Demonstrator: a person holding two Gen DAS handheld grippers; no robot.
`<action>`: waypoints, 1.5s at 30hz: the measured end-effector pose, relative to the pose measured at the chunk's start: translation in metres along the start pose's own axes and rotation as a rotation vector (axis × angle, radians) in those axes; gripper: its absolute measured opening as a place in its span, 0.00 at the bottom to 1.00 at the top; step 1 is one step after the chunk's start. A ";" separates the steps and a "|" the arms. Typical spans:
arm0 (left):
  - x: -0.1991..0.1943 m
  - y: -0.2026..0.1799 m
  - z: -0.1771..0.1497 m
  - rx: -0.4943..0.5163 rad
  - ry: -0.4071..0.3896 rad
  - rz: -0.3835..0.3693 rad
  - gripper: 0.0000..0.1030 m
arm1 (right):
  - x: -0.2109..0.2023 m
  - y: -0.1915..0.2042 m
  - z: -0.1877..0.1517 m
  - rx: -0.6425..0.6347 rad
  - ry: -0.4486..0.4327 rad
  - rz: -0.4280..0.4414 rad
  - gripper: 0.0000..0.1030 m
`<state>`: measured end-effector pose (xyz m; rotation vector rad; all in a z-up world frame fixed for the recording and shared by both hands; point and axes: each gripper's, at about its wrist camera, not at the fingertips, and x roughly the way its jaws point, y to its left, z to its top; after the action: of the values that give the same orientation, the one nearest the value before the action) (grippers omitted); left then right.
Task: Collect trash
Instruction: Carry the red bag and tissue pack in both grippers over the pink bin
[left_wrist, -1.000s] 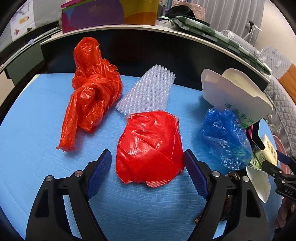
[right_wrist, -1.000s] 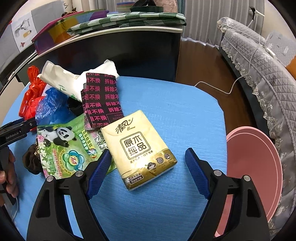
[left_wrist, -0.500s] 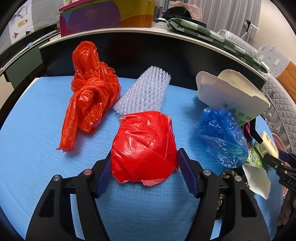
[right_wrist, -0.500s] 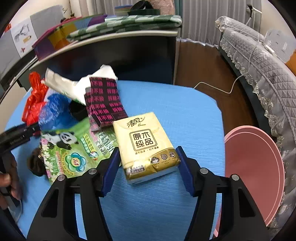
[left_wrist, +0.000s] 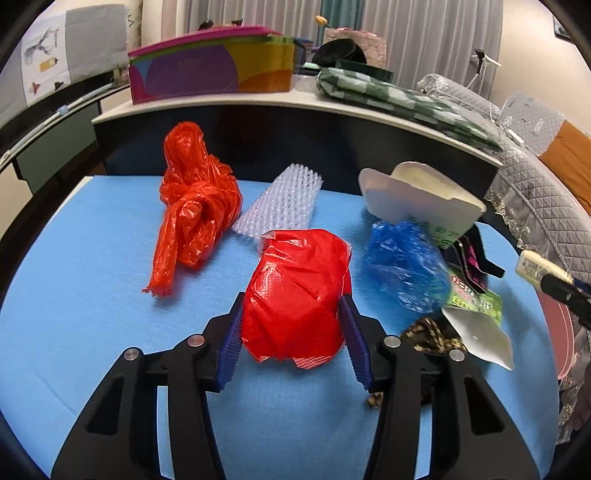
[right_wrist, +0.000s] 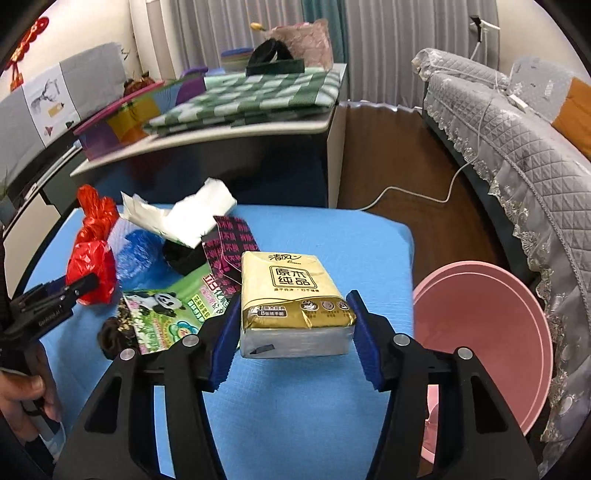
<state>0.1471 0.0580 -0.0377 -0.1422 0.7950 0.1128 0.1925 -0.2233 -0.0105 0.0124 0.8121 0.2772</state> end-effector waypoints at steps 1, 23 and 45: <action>-0.004 0.001 -0.001 0.003 -0.007 -0.002 0.47 | -0.004 -0.001 0.000 0.003 -0.007 -0.001 0.54; -0.072 -0.028 -0.008 0.059 -0.135 -0.069 0.47 | -0.084 -0.027 -0.017 0.055 -0.141 -0.062 0.54; -0.091 -0.078 -0.007 0.104 -0.145 -0.152 0.47 | -0.129 -0.068 -0.013 0.096 -0.234 -0.150 0.54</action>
<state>0.0906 -0.0248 0.0292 -0.0946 0.6412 -0.0613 0.1154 -0.3220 0.0647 0.0724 0.5899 0.0928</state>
